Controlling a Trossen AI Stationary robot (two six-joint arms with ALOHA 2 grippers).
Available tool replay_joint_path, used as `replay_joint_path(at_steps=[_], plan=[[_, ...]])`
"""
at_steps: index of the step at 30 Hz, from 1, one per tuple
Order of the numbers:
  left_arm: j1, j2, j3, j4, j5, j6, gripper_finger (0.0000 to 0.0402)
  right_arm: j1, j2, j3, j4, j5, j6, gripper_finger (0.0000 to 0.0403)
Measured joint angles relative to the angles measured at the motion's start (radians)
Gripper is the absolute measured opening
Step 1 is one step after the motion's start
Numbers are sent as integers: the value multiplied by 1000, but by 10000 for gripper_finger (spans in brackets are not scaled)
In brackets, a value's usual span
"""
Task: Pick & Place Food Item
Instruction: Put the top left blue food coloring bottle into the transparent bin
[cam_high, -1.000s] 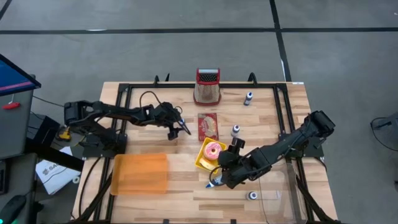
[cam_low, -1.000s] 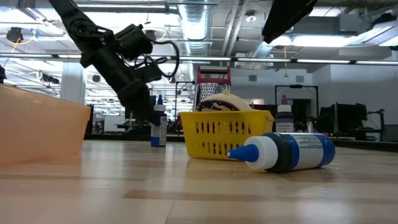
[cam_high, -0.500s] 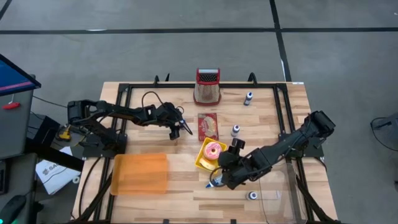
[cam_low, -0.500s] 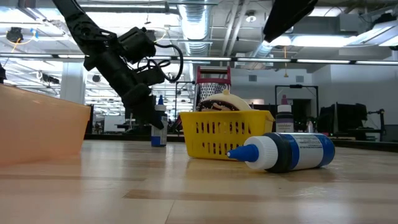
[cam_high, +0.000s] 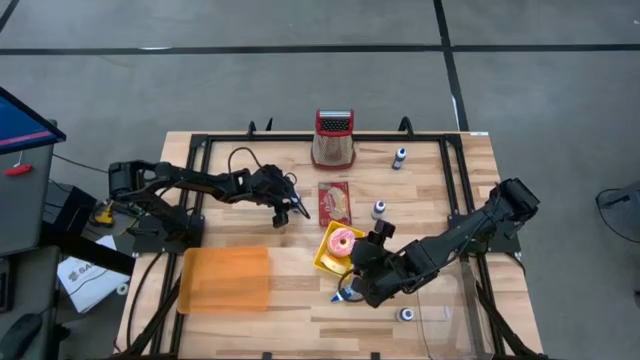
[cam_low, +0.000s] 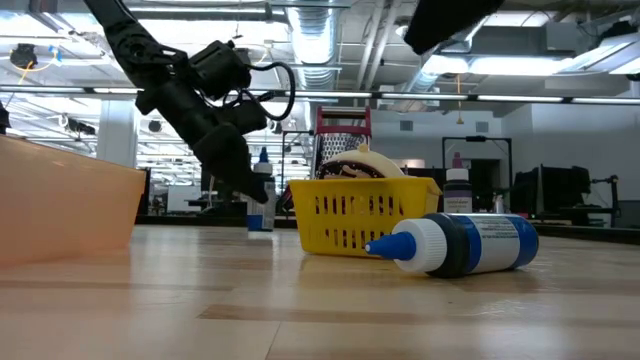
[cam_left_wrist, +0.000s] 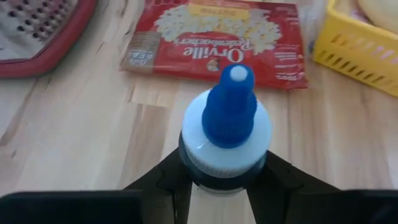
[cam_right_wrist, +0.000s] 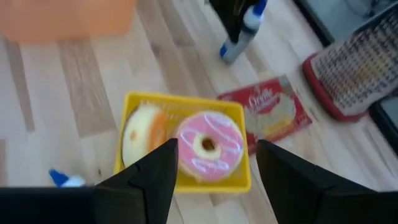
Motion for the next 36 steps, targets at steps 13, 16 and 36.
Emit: replay_joint_path(at_steps=[13, 16, 36], plan=[[-216, -220, 0, -16, 47, -17, 116, -12, 0, 0, 353, -8, -425, 210], [-294, -300, 0, -37, 1, -23, 114, -29, 0, 0, 394, -8, -472, 210], [-501, -383, 0, -31, -215, -88, 116, -258, 0, 43, 490, -398, -585, 210]])
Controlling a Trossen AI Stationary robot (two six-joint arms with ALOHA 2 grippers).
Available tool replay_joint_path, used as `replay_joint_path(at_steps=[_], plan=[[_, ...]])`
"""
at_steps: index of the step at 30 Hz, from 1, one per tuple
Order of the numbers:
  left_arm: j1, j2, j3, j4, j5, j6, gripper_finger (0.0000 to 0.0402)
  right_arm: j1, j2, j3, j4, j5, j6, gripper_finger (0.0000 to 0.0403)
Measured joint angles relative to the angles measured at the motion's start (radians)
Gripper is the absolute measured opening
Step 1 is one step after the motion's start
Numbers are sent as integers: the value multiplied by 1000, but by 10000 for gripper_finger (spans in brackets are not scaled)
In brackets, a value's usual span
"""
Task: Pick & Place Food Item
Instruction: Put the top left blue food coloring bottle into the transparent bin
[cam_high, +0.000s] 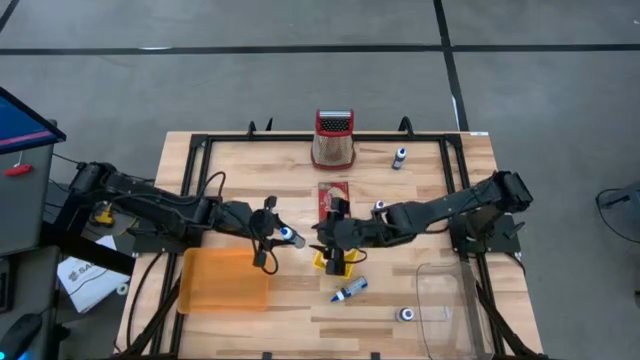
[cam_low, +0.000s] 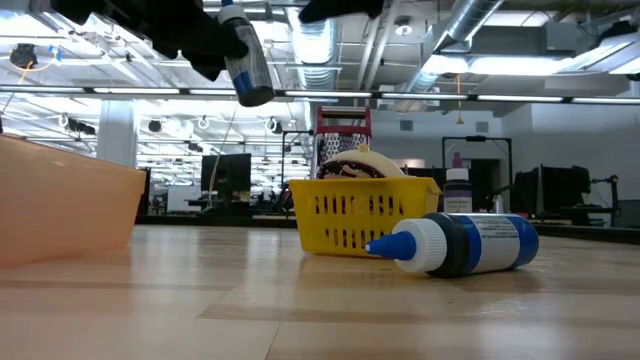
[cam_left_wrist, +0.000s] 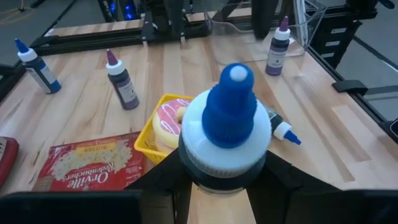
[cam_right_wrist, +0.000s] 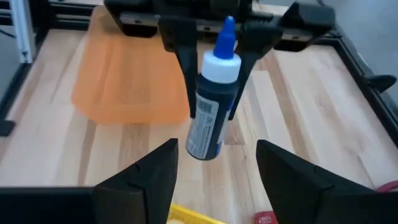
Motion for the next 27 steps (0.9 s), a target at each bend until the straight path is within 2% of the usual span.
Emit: replay_joint_path(at_steps=[4, 8, 12, 15, 18, 27], plan=[[0, 9, 0, 9, 1, -4, 117, -3, 0, 94, -92, -6, -33, 210], [0, 63, -1, 52, 6, -6, 117, -12, 5, 193, -175, -55, -44, 210], [0, 130, 37, 41, 25, -5, 117, -25, 66, 255, -304, -97, -28, 210], [-2, 156, 74, 47, 45, -4, 117, -34, 114, 304, -336, -158, -30, 210], [-5, 183, 90, 34, 57, -2, 117, -34, 157, 368, -389, -171, -47, 210], [-21, 193, 99, 61, 58, 0, 117, -37, 162, 391, -387, -180, -53, 205]])
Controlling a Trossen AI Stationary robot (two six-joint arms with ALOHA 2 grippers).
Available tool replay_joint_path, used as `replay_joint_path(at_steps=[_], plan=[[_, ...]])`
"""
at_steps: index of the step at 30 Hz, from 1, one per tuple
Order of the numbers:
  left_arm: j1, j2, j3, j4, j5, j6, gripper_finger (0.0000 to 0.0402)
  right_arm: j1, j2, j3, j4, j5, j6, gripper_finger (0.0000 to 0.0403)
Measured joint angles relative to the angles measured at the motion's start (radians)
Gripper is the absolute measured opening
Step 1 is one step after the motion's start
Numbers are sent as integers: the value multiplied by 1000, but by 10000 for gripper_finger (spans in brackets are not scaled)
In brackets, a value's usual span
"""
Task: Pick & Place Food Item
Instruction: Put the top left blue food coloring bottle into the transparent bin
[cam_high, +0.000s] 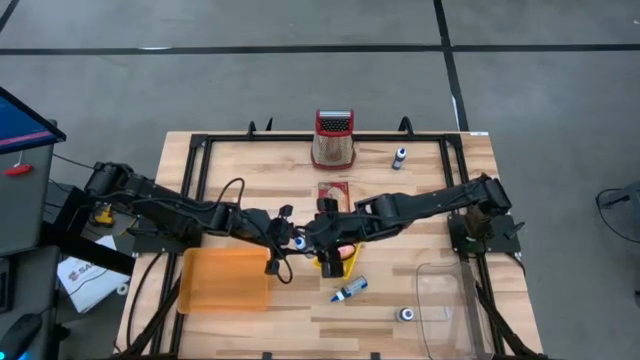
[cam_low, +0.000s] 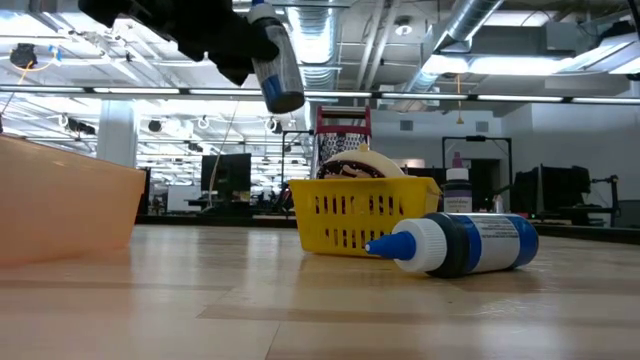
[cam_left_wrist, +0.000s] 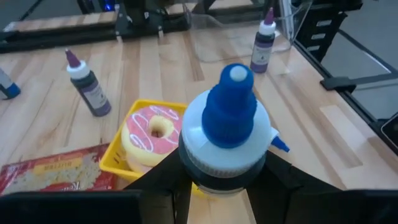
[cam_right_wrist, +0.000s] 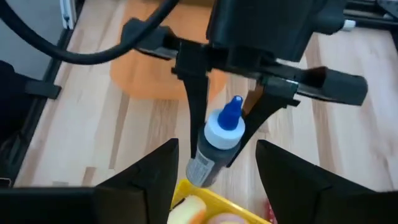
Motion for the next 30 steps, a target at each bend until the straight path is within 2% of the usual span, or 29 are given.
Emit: replay_joint_path(at_steps=[11, 22, 30], plan=[[-6, 2, 0, 17, -1, 0, 117, -40, 14, 0, 63, -83, 0, 156], [-5, 2, 0, 35, -1, 4, 117, -61, 14, 0, 100, -122, -3, 153], [-7, 2, 0, 40, -1, 5, 117, -86, 59, 1, 115, -157, 0, 153]])
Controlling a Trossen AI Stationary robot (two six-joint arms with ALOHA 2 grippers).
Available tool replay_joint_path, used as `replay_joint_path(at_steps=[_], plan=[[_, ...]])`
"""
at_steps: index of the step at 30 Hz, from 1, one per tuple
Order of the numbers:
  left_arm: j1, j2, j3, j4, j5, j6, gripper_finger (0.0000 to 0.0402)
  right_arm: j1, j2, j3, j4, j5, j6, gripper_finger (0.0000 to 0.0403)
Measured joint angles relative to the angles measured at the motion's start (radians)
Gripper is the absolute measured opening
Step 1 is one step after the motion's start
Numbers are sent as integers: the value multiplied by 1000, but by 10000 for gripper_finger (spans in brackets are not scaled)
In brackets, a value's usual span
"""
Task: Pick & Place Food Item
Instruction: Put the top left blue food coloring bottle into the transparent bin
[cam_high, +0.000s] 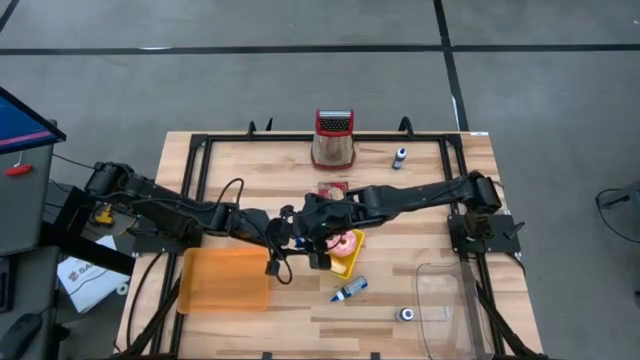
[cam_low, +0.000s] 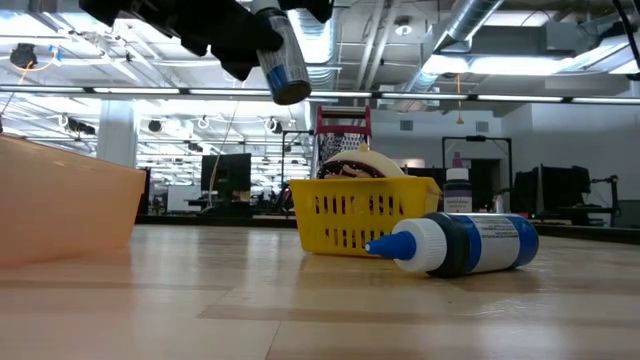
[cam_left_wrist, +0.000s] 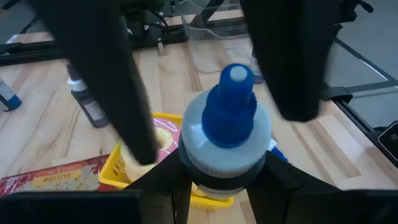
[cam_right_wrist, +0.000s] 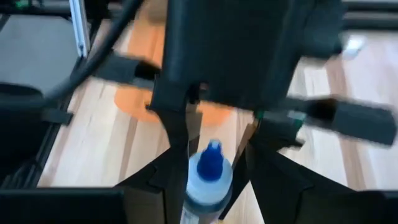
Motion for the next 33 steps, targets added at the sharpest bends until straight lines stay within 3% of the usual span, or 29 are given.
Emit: replay_joint_path(at_steps=[15, 33], plan=[[-4, 0, 0, 1, 0, 18, 117, 5, 3, -1, -1, -3, 1, 129], [-4, 0, 0, 0, 1, 19, 117, 24, 3, -1, 5, -1, -36, 25]])
